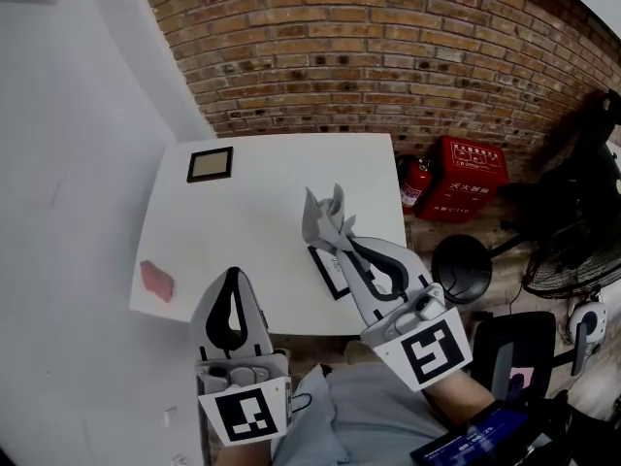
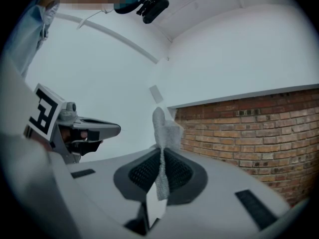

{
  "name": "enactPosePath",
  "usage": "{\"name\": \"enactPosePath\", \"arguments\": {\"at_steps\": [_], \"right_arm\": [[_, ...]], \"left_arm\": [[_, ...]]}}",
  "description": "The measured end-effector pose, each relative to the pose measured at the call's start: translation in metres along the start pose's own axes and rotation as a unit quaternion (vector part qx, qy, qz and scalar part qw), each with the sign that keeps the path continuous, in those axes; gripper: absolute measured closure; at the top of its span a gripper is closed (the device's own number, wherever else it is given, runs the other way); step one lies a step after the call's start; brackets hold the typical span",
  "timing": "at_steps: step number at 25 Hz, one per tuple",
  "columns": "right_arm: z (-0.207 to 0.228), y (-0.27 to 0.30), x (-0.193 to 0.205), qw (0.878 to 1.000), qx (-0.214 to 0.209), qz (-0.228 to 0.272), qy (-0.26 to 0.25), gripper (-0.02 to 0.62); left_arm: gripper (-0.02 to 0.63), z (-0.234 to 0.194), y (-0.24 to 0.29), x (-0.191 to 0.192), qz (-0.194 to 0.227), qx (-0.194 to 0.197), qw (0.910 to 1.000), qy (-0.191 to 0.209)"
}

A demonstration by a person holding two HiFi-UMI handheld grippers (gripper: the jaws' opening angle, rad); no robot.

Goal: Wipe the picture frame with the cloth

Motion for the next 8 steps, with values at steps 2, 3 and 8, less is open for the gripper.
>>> {"name": "enactPosePath", "arguments": {"at_steps": [2,3,8], "right_arm": [[0.0007,0.0016,-0.0001,1.000,-0.001,0.000,0.001,0.572],[0.0006,0.0020,0.0004,1.000,-0.002,-0.001,0.001,0.572],[-0.0036,0.0005,0.0035,1.000,-0.002,-0.003,0.000,0.572]], "left_arm": [[0.597,0.0014,0.0018,0.0000,-0.002,0.001,1.0000,-0.005],[0.597,0.0017,0.0021,0.0001,-0.001,0.001,1.0000,-0.007],[0.597,-0.0004,-0.0035,0.0039,-0.001,0.000,1.0000,-0.002]]}}
Point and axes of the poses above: the fingertips, and each gripper's own axes: y forward along the fingers, z to its right, x out of its underside, the point moved 3 cm from there along -y, backward along the fingers, and after that the axes turned 7 degrees about -x, right-handed, at the moved point
